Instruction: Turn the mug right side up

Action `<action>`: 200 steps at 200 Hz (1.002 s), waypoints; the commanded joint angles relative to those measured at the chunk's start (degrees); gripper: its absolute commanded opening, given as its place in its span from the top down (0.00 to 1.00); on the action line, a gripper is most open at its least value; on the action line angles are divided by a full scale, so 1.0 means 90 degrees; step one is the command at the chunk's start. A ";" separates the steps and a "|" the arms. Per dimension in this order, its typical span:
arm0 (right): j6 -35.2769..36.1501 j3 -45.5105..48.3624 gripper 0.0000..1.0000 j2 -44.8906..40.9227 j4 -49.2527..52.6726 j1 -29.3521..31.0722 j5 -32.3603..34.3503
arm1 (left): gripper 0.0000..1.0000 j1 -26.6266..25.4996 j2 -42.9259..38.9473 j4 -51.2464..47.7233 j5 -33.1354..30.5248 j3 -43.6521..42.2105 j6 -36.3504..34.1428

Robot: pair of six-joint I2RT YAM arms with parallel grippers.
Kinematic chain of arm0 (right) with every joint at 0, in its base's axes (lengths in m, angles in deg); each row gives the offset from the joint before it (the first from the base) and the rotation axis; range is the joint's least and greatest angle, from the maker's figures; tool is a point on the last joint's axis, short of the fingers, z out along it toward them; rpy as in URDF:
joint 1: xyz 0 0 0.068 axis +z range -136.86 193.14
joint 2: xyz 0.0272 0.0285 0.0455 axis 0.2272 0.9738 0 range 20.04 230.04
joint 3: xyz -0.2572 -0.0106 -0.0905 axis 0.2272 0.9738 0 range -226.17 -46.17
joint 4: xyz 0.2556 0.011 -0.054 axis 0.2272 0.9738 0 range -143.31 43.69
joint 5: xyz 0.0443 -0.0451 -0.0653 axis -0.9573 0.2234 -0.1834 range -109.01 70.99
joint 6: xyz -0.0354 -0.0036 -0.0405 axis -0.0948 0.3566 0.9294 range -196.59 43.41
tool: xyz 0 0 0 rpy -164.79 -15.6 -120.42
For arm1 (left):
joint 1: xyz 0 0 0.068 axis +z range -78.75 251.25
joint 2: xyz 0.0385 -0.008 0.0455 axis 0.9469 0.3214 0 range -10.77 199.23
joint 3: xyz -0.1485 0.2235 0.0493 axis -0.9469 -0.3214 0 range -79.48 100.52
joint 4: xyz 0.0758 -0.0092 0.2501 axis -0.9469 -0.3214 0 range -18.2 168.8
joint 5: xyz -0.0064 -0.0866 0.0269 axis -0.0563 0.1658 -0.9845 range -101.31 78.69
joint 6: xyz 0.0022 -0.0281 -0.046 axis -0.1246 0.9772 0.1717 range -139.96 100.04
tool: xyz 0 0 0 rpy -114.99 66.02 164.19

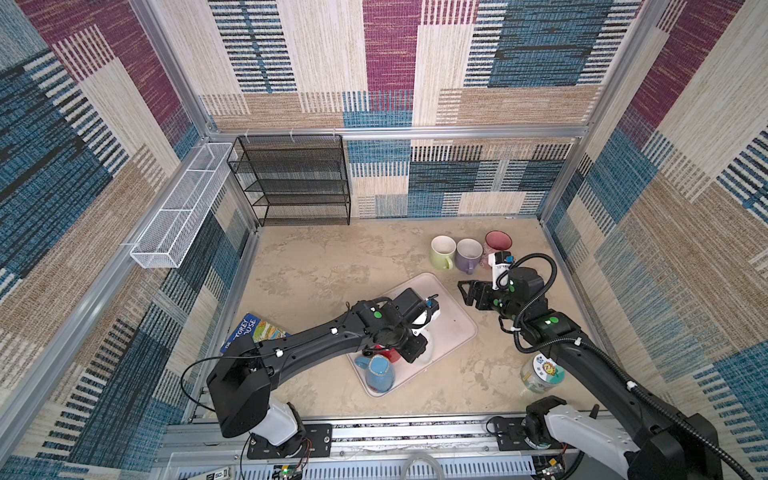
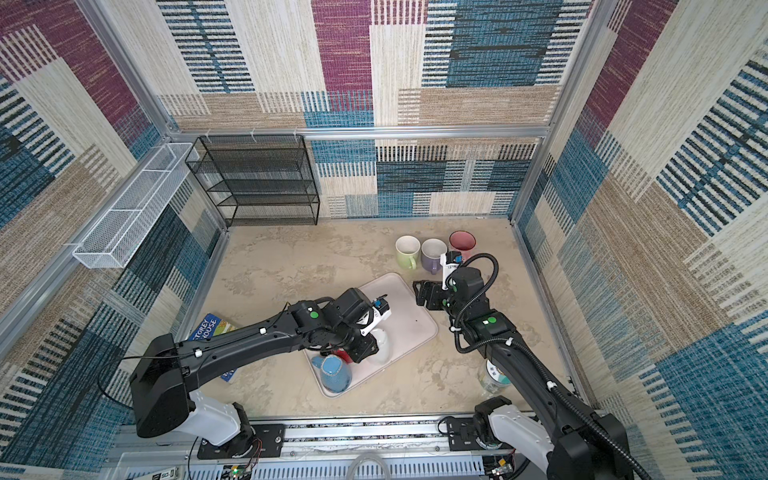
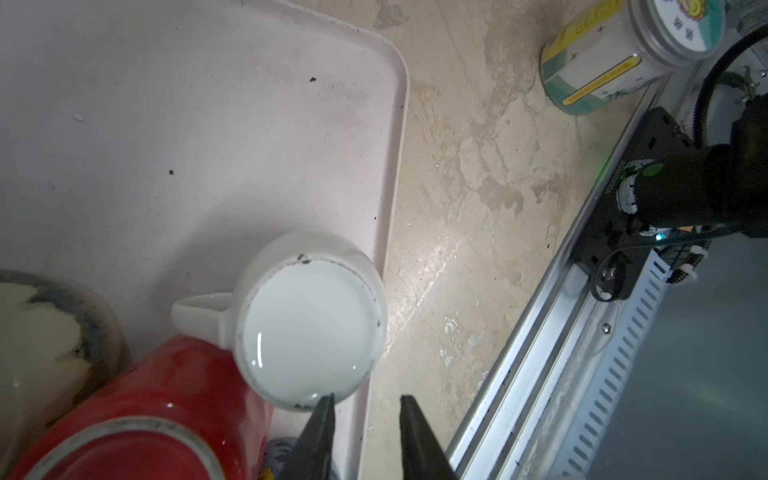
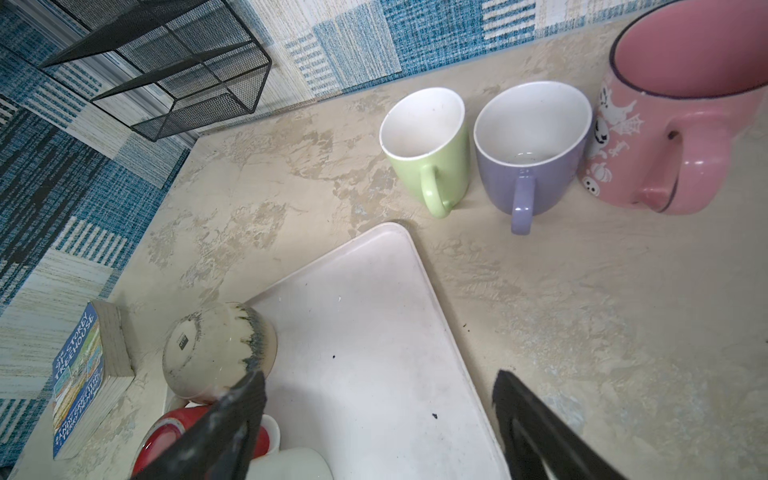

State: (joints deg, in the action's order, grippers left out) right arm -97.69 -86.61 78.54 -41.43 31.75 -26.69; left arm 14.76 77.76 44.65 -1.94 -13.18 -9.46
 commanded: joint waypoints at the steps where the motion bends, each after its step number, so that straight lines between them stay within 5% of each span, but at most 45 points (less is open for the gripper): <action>1: -0.0087 0.0002 0.12 -0.0024 -0.0118 -0.0007 -0.0007 | 0.69 0.0006 0.0166 0.0167 -0.0122 0.0095 0.0268; 200: -0.0272 0.0389 0.14 -0.0331 0.0080 0.0008 -0.0833 | 0.69 0.0497 0.1111 0.0566 -0.0026 0.1432 0.0405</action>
State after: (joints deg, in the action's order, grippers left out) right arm -99.70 -83.36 75.46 -40.55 31.77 -32.04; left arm 19.11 89.19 50.37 -3.30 -0.94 -6.20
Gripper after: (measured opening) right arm 0.865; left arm 0.302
